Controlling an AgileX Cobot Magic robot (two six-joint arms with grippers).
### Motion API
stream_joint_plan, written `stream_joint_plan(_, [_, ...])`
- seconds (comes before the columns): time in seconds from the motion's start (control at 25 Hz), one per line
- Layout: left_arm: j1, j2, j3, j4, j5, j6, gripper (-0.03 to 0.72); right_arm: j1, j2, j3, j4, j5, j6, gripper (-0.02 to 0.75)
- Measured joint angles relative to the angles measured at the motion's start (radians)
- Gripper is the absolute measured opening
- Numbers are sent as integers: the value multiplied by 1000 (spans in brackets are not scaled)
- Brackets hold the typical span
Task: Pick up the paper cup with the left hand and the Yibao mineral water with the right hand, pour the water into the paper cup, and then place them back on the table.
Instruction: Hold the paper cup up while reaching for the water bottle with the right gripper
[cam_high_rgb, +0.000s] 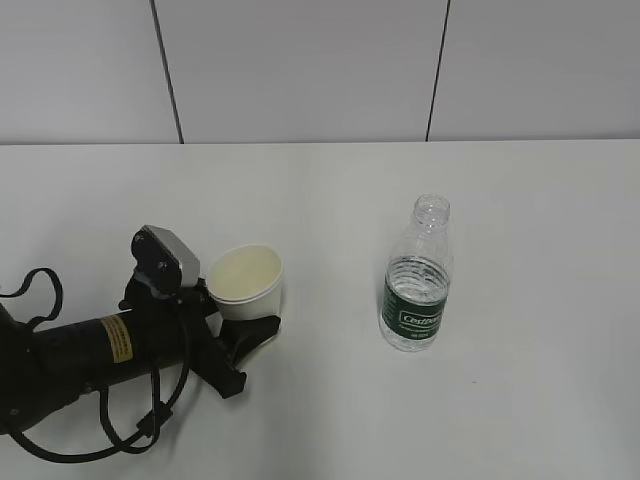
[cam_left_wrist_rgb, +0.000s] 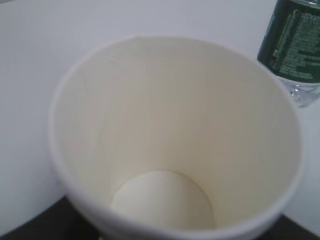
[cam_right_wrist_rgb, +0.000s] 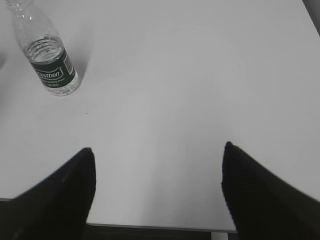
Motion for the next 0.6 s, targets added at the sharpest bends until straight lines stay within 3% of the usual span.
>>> stream_joint_plan(0.36, [0,-98,0,148,1,-78,434,0,0,0,0,0,0,577])
stream_joint_plan(0.6, [0,-151,0,326,1,-190,434,0,0,0,0,0,0,577])
